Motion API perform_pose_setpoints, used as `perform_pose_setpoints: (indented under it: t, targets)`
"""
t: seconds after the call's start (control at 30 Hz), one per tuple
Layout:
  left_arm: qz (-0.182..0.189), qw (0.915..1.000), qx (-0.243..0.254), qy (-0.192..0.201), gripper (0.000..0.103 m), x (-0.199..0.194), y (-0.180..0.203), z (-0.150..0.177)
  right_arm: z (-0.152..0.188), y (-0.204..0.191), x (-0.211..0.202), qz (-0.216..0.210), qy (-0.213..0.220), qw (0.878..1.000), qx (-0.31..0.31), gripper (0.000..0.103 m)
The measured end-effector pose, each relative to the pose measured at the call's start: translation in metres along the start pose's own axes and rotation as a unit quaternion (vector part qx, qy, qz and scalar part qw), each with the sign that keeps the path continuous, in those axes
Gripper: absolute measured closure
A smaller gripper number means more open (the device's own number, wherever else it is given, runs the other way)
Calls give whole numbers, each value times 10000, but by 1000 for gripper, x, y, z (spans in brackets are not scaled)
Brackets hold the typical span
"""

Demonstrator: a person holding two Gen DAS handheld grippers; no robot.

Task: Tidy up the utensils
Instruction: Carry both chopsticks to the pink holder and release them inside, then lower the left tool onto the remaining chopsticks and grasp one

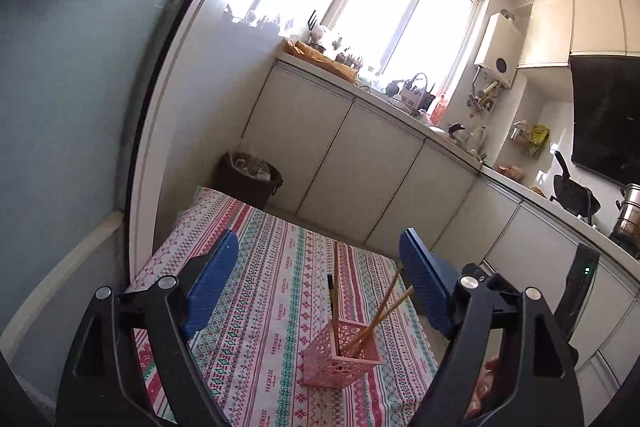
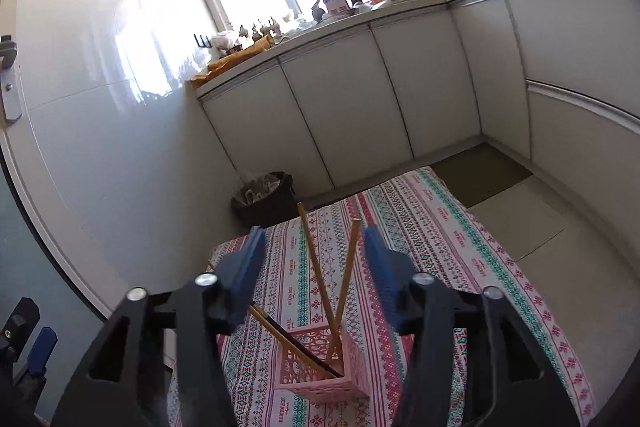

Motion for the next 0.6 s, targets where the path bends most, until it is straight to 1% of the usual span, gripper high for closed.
perform_pose_setpoints:
  t: [0.07, 0.1, 0.13, 0.17, 0.23, 0.4, 0.47, 0.5, 0.57, 0.6]
  targets:
    - [77, 9999, 101, -75, 17, -3, 9, 3, -4, 12, -28, 187, 268, 9994, 84, 14]
    - [99, 9996, 217, -115, 15, -4, 15, 7, -5, 19, -40, 245, 292, 9992, 107, 11]
    - [105, 9993, 328, -139, 9, -6, 19, 10, -5, 25, -50, 344, 269, 9990, 111, 10]
    - [97, 9989, 436, -138, 7, -9, 24, 13, -4, 31, -59, 483, 232, 9985, 83, 8]
    - [77, 9978, 623, -197, 7, -10, 32, 20, 0, 41, -73, 677, 154, 9976, -23, 8]
    - [80, 9924, 994, -718, 7, 1, 48, 49, 21, 64, -104, 1053, -20, 9940, -311, 8]
    - [90, 9876, 1225, -980, 7, 7, 57, 63, 30, 76, -113, 1227, -128, 9915, -423, 8]
    - [129, 9836, 1384, -1145, 7, 10, 64, 70, 35, 84, -117, 1288, -247, 9903, -455, 8]
    - [360, 9729, 1672, -1553, 7, 17, 79, 84, 45, 102, -123, 1355, -513, 9887, -381, 8]
    - [513, 9651, 1848, -1785, 7, 21, 87, 93, 49, 112, -125, 1393, -685, 9874, -322, 7]
Point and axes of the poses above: each gripper's, at about its wrist camera, not at the fingertips, and x roughly the way its jaws point, y to its right, z to its underside, the point moved 4 cm from there along x, roughly the way its jaws point, and after that the axes turned 3 degrees about x, right-handed, at the moved point
